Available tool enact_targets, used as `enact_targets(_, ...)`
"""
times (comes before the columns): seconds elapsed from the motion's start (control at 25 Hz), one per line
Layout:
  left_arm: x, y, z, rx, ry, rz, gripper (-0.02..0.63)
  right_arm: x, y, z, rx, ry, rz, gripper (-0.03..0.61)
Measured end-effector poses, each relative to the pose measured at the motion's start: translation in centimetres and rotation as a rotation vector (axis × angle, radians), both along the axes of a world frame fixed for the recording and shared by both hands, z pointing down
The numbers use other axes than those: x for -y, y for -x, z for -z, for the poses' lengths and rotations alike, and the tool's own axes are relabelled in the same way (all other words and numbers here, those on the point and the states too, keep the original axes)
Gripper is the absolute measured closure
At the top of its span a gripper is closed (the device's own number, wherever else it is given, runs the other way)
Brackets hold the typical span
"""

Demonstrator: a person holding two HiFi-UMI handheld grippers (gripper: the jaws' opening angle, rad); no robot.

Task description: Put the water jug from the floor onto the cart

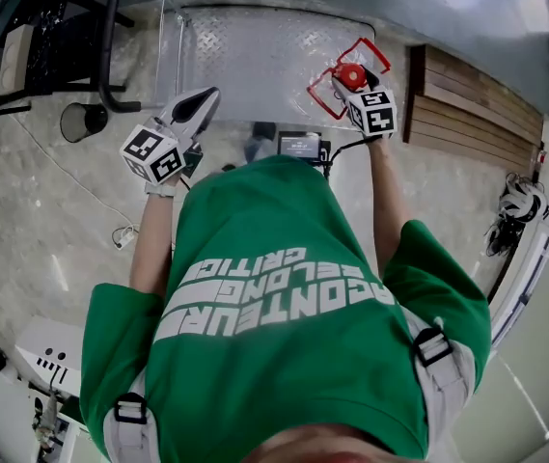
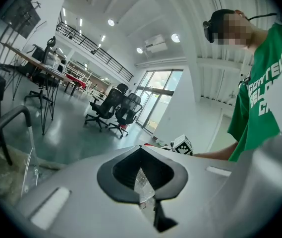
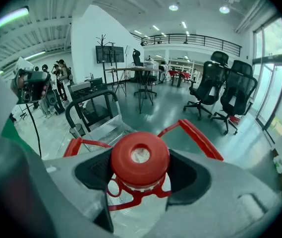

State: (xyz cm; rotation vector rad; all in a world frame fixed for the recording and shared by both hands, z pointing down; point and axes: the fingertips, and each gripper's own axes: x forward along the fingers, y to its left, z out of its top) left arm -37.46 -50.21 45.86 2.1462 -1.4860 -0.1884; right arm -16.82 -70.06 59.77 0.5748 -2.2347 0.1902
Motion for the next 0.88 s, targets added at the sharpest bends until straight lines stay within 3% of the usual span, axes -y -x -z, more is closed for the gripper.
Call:
enact_targets(0.32, 2.3, 0.8, -0.7, -0.003, 0.002, 0.074, 0.598, 2.9, 1.3, -1.6, -0.017, 0.020, 0.056, 0.278)
enact_targets(0.88, 3.9, 1.4, -1.6, -0.015, 0.026, 0.065, 0.598, 4.4, 4.5, -5.0, -0.078, 0.054, 0.129, 0.278)
